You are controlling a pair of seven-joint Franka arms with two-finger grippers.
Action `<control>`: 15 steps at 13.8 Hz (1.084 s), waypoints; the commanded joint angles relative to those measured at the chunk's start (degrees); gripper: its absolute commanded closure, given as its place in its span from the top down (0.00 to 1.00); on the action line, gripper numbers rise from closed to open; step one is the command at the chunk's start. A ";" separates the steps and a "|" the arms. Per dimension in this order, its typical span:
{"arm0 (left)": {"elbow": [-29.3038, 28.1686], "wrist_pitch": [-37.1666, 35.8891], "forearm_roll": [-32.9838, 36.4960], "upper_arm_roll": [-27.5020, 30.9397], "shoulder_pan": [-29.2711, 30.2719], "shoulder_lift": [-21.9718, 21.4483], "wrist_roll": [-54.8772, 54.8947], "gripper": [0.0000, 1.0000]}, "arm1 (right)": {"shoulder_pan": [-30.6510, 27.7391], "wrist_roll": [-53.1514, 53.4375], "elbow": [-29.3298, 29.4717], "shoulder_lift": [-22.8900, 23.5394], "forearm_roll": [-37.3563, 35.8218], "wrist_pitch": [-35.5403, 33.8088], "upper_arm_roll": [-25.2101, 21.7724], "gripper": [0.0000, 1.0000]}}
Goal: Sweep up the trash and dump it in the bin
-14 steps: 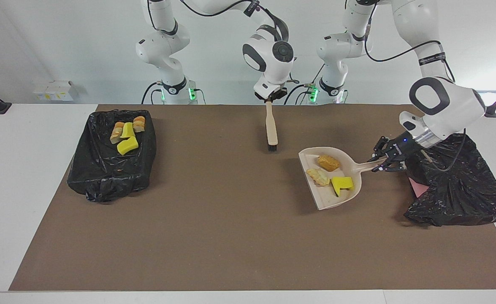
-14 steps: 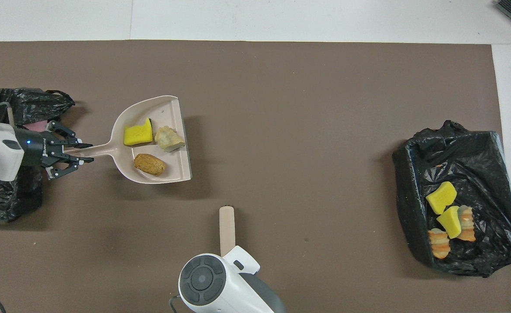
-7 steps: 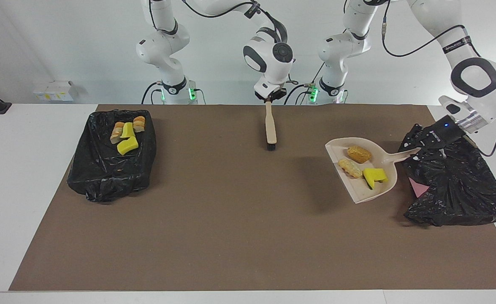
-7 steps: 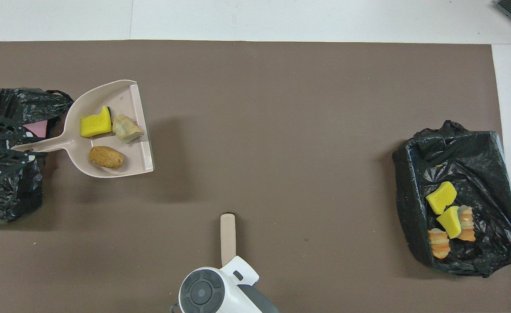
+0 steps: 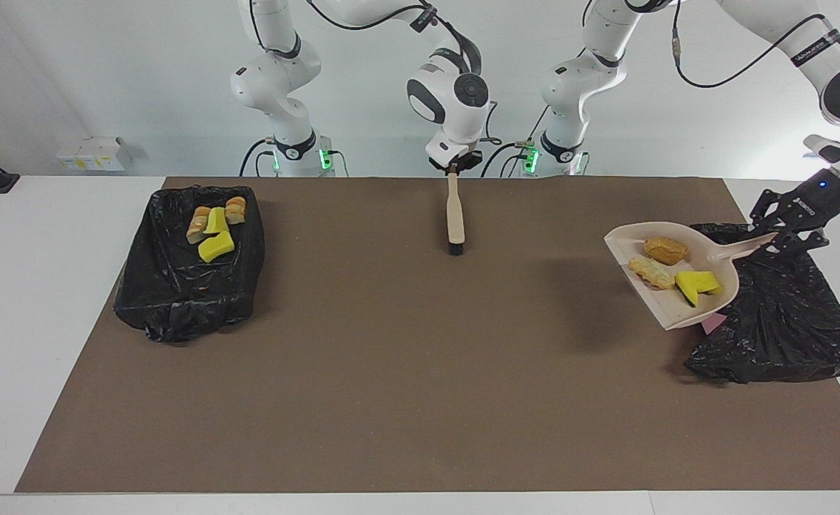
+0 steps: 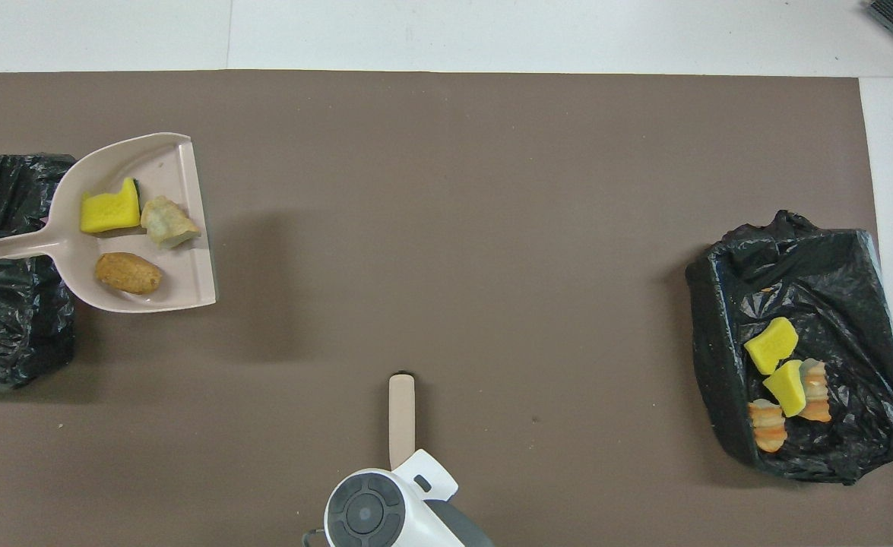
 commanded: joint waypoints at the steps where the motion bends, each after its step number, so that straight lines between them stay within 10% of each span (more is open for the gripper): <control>1: 8.76 -4.89 5.35 -0.70 3.63 4.39 1.41 0.00 | -0.16 -1.32 -1.28 -1.20 1.68 1.36 -0.09 0.31; 7: 17.90 -3.84 12.65 -0.17 10.23 9.05 2.03 0.00 | -5.41 -1.84 4.61 1.70 0.27 1.62 -0.44 0.62; 15: 23.29 1.51 31.43 -1.05 8.14 9.15 1.68 0.00 | -26.59 -4.75 10.05 -2.78 -7.36 0.48 -0.71 1.00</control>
